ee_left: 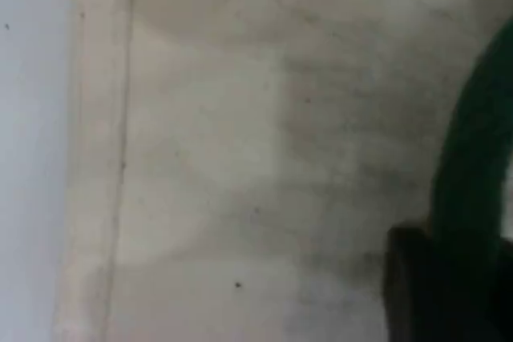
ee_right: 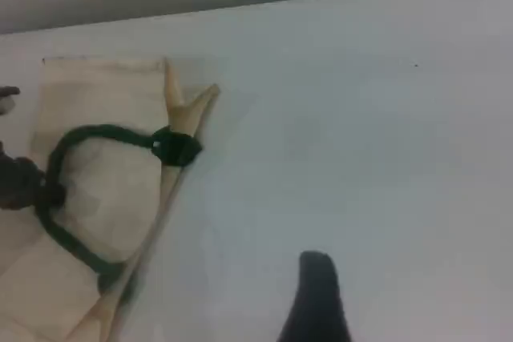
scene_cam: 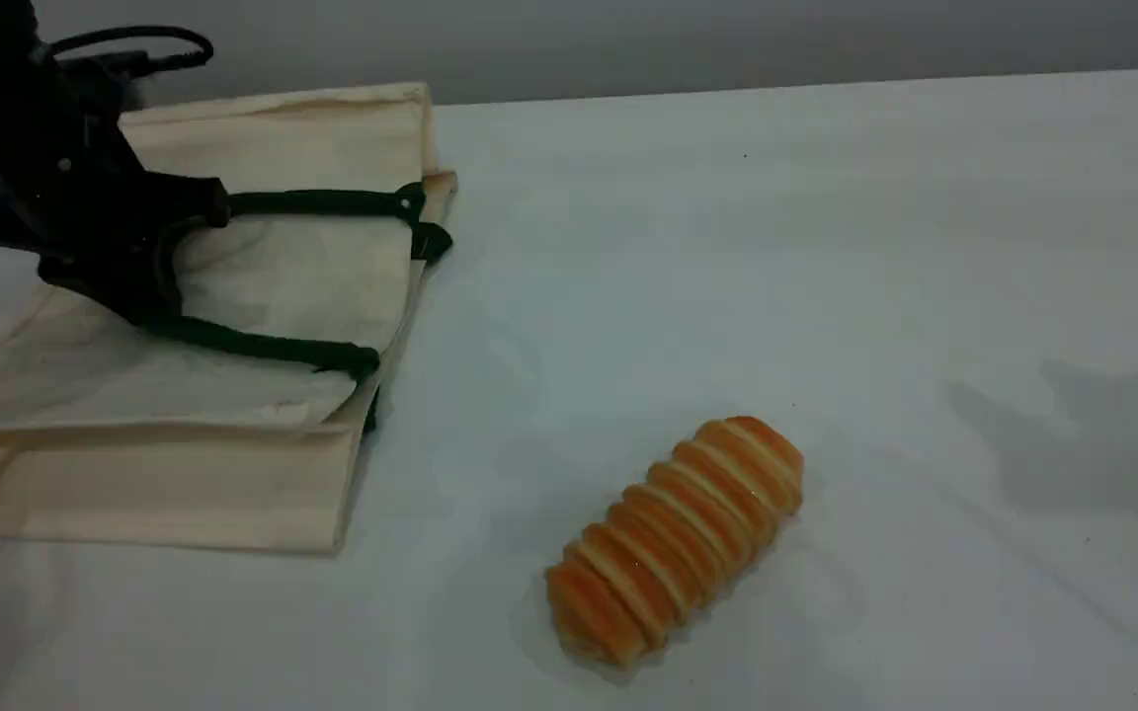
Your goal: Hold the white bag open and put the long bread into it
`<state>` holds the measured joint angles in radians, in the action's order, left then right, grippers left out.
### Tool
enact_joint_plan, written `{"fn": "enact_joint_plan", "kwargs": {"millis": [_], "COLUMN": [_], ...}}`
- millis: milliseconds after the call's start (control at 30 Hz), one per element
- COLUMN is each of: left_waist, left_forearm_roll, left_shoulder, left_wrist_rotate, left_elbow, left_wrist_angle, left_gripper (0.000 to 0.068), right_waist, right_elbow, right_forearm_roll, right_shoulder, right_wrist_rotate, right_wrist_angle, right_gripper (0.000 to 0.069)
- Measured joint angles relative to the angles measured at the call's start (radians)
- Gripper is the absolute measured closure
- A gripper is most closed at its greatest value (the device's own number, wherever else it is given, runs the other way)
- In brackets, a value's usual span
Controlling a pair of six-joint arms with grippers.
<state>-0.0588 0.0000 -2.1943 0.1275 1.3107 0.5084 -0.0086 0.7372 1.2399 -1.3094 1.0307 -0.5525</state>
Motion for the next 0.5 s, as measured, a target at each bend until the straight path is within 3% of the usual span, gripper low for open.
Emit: {"fn": "enact_joint_plan", "kwargs": {"millis": [133, 267, 500], "left_waist": [-0.004, -0.013, -0.024], "left_forearm_roll": [0.0, -0.06, -0.262], "left_shoulder": [0.016, 0.056, 0.172], "left_wrist_rotate": [-0.039, -0.091, -0.302], "left_elbow": [0.01, 0.064, 0.201], "left_wrist_angle": [0.034, 0.105, 0.283], "left_gripper": [0.059, 0.059, 0.059], "right_waist": [0.0, 0.0, 0.014], "right_elbow": [0.0, 0.0, -0.001], "right_forearm_roll": [0.046, 0.087, 0.125], "right_shoulder": [-0.025, -0.079, -0.174], "right_wrist_rotate": [0.003, 0.03, 0.067], "right_wrist_angle": [0.001, -0.038, -0.148], "right_gripper": [0.0185, 0.0185, 0.0185]}}
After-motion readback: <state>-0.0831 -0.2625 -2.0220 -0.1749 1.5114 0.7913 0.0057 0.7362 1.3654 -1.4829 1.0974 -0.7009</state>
